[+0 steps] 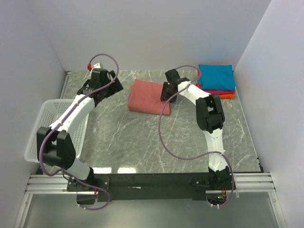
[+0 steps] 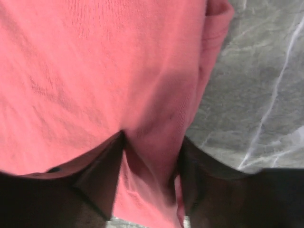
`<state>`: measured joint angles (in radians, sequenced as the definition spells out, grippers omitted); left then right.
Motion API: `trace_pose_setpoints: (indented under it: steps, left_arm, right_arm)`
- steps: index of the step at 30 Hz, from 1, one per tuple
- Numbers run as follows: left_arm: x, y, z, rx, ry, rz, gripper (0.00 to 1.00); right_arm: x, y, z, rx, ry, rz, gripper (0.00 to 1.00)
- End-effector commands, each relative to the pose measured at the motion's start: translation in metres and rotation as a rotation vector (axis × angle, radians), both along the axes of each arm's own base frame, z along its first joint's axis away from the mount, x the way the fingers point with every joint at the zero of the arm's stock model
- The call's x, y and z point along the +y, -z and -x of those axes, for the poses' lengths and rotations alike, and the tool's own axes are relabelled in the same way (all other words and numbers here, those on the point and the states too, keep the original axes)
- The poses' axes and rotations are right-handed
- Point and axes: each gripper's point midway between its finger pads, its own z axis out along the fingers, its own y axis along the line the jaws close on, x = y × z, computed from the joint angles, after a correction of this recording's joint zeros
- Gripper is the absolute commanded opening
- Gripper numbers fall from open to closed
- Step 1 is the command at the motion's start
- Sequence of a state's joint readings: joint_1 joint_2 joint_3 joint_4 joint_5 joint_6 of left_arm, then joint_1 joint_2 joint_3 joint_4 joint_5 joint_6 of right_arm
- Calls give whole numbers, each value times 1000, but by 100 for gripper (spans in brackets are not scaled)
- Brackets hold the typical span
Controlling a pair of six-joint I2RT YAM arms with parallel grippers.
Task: Fold and stack the t-shirts
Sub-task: Neatly place the folded tshirt to the corner
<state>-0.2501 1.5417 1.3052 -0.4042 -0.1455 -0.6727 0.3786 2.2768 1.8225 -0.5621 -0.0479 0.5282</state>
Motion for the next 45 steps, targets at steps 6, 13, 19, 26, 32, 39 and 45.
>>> trace_pose_setpoints:
  steps: [6, 13, 19, 26, 32, 39, 45]
  left_arm:
    - [1, -67, 25, -265, 23, 84, 99]
    - [6, -117, 54, -443, 27, 150, 99]
    - [15, -130, 75, -600, 11, 180, 99]
    - [26, -140, 81, -646, -33, 153, 99]
    - [40, -128, 67, -589, -103, 71, 99]
    - [54, -126, 60, -567, -149, -25, 99]
    - [68, -120, 62, -559, -232, -43, 99]
  right_arm:
    - [5, 11, 3, 20, -71, 111, 16]
    - [-49, -38, -27, -159, -153, 460, 0]
    - [-102, -105, -43, -317, -172, 741, 0]
    - [-158, -162, -61, -414, -71, 968, 0]
    - [-188, -193, -77, -483, -38, 1114, 0]
    - [-218, -233, -93, -526, 26, 1152, 0]
    - [-229, -258, -94, -569, 6, 1130, 0]
